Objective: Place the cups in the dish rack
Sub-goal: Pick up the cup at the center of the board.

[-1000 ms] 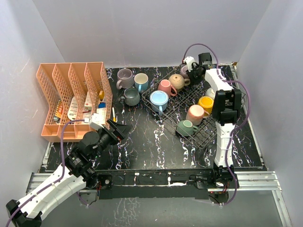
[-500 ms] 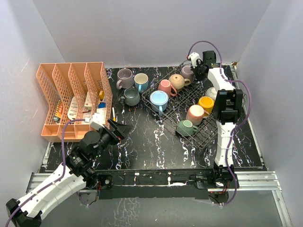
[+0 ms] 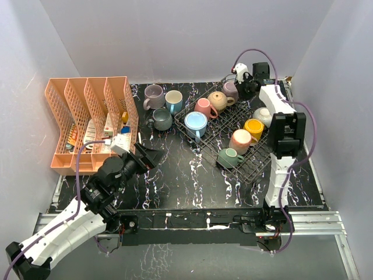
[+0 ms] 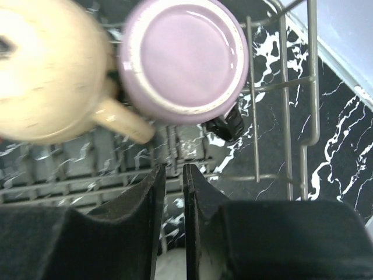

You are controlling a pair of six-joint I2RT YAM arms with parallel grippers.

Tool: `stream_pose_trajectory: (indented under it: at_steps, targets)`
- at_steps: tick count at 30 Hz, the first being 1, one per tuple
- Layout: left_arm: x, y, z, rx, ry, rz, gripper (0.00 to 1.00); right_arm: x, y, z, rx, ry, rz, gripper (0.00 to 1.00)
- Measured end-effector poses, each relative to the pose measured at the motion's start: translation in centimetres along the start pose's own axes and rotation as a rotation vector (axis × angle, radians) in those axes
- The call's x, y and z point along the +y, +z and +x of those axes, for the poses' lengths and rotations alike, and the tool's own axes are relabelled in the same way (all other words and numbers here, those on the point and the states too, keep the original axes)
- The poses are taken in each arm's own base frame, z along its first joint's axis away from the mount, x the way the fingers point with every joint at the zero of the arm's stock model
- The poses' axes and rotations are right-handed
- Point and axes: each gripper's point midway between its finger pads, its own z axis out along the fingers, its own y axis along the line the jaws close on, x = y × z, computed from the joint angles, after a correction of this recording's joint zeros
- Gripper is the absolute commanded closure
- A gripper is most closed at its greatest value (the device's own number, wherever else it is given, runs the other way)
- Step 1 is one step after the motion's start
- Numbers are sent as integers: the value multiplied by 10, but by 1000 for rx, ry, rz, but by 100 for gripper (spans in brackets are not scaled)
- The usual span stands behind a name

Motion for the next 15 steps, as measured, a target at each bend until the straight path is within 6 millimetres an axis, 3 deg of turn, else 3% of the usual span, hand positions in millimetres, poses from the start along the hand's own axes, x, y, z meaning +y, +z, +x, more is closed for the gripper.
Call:
stream_pose_trajectory:
  at_steps: [5,8,12,15]
  targets:
    - [-16,8,-13,-3,107,-1,3,25,-63,-42,-141,12,-68,76]
    - [-27,16,-21,7,205,-14,3,54,-118,-71,-269,16,-142,74]
    - [-36,33,-30,56,357,-66,3,113,-189,-91,-441,12,-318,70]
    - [-34,50,-32,108,466,-132,3,162,-229,-86,-524,14,-482,67]
